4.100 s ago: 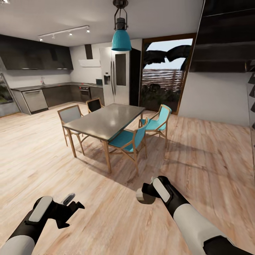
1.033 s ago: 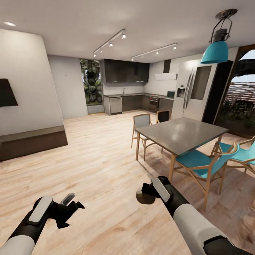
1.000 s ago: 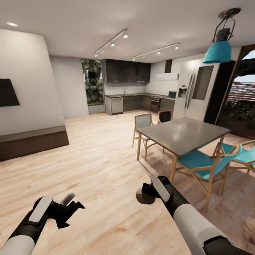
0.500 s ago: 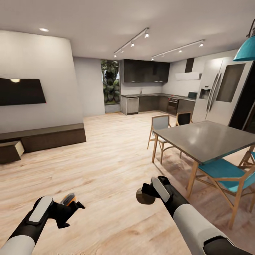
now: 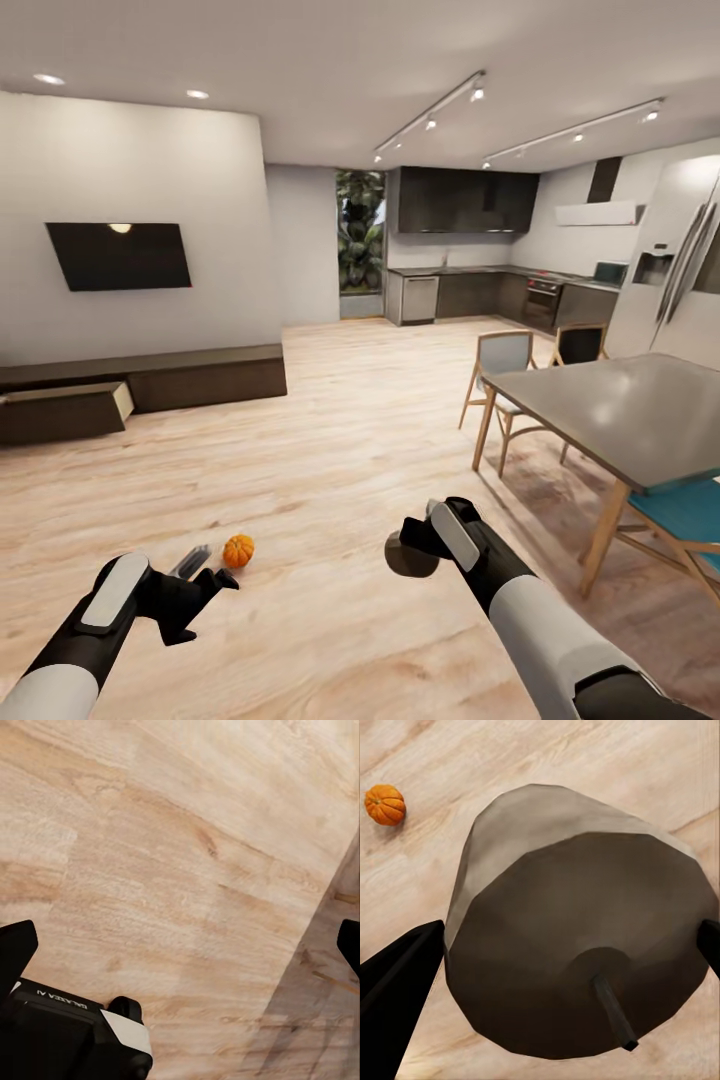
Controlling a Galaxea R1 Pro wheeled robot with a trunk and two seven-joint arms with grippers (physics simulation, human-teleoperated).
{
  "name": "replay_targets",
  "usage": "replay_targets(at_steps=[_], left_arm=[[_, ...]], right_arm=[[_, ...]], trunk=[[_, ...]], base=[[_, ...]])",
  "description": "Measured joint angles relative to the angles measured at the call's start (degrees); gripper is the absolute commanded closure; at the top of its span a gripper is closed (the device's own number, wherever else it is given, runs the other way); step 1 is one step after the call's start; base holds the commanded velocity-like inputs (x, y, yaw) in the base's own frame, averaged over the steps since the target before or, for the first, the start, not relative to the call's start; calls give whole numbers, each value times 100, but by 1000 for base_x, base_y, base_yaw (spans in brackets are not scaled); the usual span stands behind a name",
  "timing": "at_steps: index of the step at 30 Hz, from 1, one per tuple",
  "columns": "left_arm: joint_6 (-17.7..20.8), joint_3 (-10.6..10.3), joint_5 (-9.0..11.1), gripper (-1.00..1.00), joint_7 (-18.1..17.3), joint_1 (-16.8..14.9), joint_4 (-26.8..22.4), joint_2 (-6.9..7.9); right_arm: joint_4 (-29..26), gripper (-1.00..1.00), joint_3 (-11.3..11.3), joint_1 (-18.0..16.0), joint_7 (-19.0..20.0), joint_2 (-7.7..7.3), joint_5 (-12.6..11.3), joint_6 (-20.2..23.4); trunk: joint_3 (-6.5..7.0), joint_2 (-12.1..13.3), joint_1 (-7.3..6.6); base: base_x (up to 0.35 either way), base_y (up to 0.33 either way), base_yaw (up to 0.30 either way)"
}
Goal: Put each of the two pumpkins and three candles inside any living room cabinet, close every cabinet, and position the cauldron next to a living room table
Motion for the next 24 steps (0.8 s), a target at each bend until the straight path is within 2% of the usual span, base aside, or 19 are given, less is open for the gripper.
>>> replay_targets(at_steps=[3, 9, 12, 15, 24], left_arm=[[0, 0, 0, -100, 1, 0, 0, 0], [0, -2, -1, -100, -1, 0, -1, 7], [0, 0, 0, -100, -6, 0, -1, 4], [0, 0, 0, -100, -7, 0, -1, 5], [0, -1, 0, -100, -11, 0, -1, 9]], right_arm=[[-13, 100, 16, 1, 0, 3, -7, -12], [-38, 100, 24, 1, 0, 3, -13, -13], [-42, 100, 28, 2, -7, 13, -13, -14], [-41, 100, 29, 2, -9, 94, -20, -19], [-36, 100, 31, 1, -17, 154, 4, -18]], trunk=[[0, 0, 0], [-8, 1, 0], [-31, 1, 0], [-57, 1, 0], [-138, 1, 0]], base=[[259, 175, 244], [224, 188, 59], [57, 47, 81], [12, 10, 93], [-36, 1, 105]])
